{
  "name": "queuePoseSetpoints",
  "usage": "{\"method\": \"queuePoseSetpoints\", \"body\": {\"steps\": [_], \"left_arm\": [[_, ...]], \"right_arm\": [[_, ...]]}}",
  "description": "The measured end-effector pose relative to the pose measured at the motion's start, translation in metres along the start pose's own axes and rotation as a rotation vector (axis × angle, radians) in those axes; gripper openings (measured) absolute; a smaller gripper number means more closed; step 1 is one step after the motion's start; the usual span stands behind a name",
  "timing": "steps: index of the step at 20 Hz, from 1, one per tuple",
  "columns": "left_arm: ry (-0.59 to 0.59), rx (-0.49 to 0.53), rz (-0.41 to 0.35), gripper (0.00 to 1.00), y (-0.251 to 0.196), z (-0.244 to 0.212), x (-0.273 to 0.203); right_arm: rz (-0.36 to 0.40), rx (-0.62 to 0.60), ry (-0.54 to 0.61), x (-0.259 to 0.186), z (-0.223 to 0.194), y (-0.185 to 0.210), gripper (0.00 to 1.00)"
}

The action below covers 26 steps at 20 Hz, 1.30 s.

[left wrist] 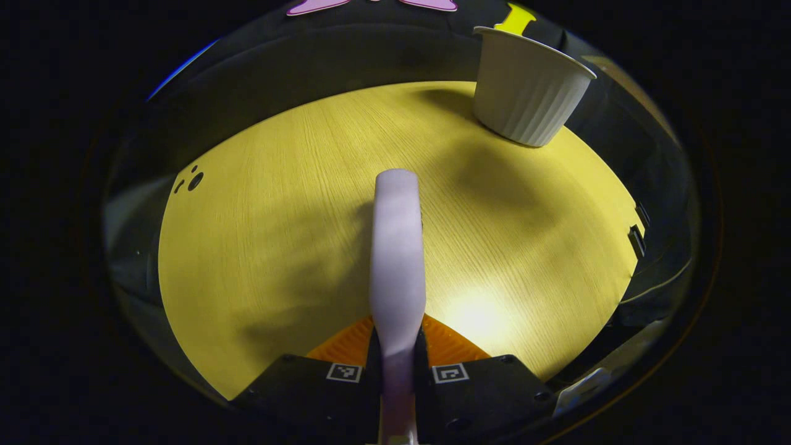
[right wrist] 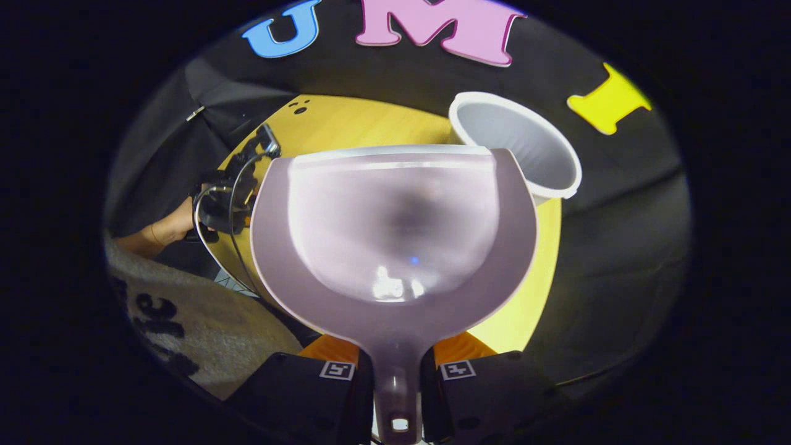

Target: Pick up the small broom and dustpan from the desktop, sweep the trash into the dustpan with the broom, and then empty the trash into the garbage bin.

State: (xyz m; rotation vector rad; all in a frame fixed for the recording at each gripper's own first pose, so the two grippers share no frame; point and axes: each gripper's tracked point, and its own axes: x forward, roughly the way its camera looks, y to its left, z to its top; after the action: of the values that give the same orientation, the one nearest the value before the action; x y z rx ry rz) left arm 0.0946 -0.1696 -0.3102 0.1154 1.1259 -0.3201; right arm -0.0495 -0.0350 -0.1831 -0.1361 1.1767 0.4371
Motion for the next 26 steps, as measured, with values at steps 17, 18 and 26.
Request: {"method": "queuePoseSetpoints", "body": {"steps": [17, 18, 26], "left_arm": [[0.031, -0.002, 0.062, 0.27, 0.002, 0.002, -0.002], [0.03, 0.003, 0.072, 0.29, 0.002, 0.001, -0.002], [0.04, 0.038, 0.121, 0.27, 0.008, 0.001, 0.0]], "right_arm": [[0.051, 0.221, 0.132, 0.198, -0.075, 0.026, 0.35], [0.042, 0.22, 0.121, 0.2, -0.072, 0.025, 0.35], [0.033, 0.237, 0.117, 0.215, -0.071, 0.029, 0.38]]}}
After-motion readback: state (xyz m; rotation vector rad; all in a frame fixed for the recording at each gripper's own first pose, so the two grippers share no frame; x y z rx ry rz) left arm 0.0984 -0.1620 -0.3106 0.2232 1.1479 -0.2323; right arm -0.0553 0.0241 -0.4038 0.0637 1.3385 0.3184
